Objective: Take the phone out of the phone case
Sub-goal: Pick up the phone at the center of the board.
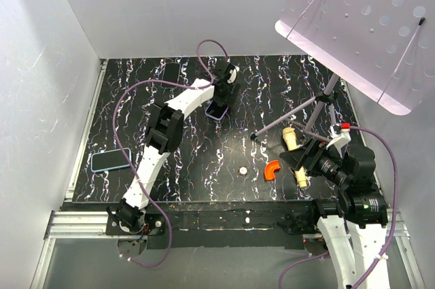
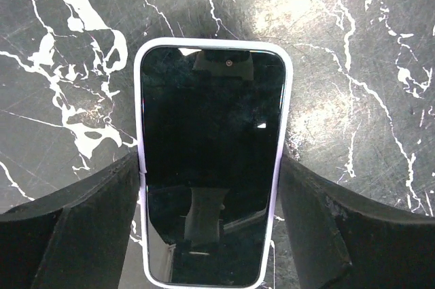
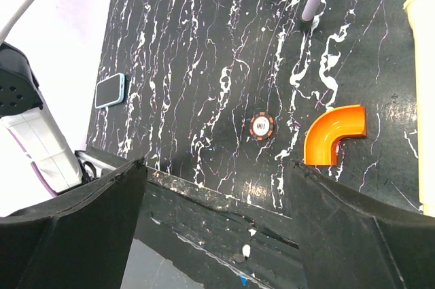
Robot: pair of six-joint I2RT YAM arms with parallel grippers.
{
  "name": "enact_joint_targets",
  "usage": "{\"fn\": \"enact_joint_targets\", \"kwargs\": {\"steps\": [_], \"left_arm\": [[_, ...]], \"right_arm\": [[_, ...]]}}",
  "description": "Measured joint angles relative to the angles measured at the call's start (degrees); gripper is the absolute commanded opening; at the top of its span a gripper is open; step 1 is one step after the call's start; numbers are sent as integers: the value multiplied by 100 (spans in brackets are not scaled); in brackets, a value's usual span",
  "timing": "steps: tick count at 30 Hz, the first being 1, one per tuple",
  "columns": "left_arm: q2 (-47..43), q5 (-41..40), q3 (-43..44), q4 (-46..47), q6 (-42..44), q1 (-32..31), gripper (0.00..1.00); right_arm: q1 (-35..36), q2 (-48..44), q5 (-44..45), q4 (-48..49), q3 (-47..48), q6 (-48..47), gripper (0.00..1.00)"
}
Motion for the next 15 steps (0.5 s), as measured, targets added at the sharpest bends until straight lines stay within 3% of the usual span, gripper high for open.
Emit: {"fn": "enact_joint_targets", "kwargs": {"steps": [6,9,12,15], "left_arm": [[0,-503,28,-9,208,-164,28],[-2,-518,44,-37,269,-177,19],[-127,-479,-101,-122,225,-177,17],[-750,-369,-1093,-101,79,-175,13]], "right_arm": [[0,0,55,-42,0,44,86],[0,0,50,-42,0,85,86],[0,4,50,-37,0,125,85],[0,52,26,-24,-13,142,84]]}}
